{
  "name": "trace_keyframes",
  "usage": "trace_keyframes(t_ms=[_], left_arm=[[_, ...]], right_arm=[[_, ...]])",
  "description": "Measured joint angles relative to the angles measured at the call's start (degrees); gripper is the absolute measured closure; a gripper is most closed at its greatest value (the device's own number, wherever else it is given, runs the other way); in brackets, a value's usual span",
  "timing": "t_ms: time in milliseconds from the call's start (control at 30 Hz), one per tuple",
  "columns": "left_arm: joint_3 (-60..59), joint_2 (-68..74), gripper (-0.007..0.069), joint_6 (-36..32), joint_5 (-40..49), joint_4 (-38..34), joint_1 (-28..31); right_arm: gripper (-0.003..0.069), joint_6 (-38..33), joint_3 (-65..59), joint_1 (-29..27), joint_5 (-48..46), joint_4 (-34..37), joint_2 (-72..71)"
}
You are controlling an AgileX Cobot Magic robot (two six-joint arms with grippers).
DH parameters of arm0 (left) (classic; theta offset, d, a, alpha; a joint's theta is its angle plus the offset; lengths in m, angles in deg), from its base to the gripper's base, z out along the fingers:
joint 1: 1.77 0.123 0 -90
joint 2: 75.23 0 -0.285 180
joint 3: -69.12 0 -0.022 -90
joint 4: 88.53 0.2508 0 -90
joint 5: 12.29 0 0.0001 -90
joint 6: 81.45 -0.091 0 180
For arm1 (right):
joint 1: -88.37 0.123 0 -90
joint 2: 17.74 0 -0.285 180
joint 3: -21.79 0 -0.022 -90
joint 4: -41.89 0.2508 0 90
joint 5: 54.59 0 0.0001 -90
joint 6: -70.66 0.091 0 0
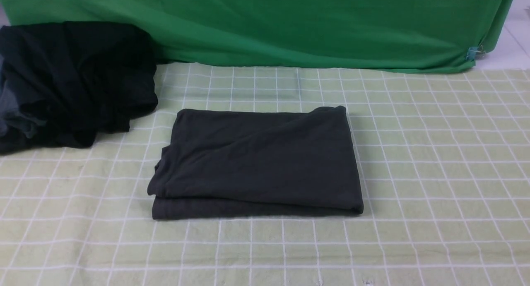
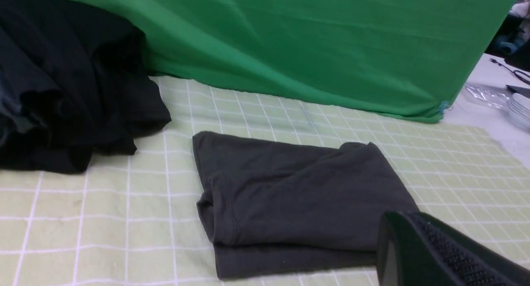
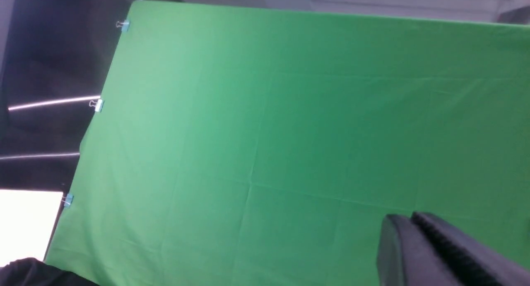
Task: Fold a long-sleeved shirt over a green coffee tablecloth.
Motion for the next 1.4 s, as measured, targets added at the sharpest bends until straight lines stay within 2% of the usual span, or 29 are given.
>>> trace_keyframes(t_ms=[633, 867, 1100, 1400], left_arm=[[0.0, 0.0, 0.0623, -0.1, -1.9, 0.1, 0.0], [-1.2, -1.4, 0.0623, -5.1, -4.8, 4.1, 2.1], [-16.3, -8.7, 0.0623, -16.0, -14.6, 1.6, 13.1], [-30.8, -10.1, 0.0622, -17.0, -16.2, 1.5, 15.1]], right_arm=[[0.0597, 0.0, -0.2, 0.0, -0.6, 0.0, 0.0], [0.058, 0.3, -0.2, 0.0, -0.6, 0.0, 0.0], [0.0566, 0.3, -0.2, 0.0, -0.6, 0.0, 0.0], [0.0547, 0.3, -0.2, 0.0, -0.6, 0.0, 0.0]])
